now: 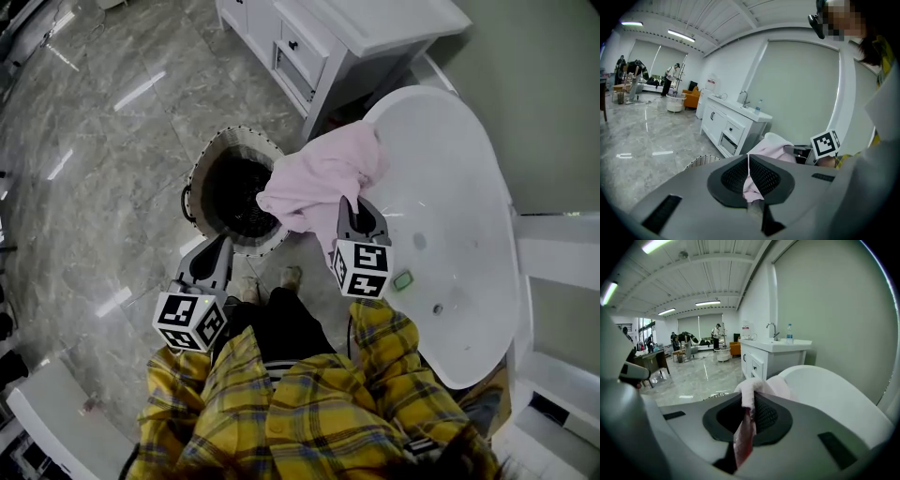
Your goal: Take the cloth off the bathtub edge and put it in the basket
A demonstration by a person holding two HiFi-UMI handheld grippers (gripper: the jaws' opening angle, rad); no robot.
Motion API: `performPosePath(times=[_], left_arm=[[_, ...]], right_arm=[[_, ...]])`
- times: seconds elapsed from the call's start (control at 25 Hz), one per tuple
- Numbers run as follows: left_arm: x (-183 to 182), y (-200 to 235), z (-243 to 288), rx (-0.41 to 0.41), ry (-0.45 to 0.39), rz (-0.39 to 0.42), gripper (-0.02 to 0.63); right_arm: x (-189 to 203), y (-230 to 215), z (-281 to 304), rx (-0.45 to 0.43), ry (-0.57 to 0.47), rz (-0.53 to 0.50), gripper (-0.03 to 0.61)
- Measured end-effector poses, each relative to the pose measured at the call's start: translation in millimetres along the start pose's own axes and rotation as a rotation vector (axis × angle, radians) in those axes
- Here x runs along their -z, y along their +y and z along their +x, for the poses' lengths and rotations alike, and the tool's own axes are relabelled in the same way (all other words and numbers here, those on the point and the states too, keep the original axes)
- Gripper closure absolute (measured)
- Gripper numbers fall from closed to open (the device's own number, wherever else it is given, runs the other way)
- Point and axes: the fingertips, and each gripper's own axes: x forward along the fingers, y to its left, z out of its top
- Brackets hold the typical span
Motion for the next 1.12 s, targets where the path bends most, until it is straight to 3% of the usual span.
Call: performPosePath(times=[0.4, 1.12], left_arm=[[-33, -3, -6, 0.017, -0.063, 0.042, 0.591], [-78, -4, -27, 0.034, -0.167, 0.109, 0.591]], right_arm=[[-91, 11, -33, -0.072, -0.148, 0.016, 0.531], [-240, 58, -83, -0.256, -0.373, -0.050, 0.531]])
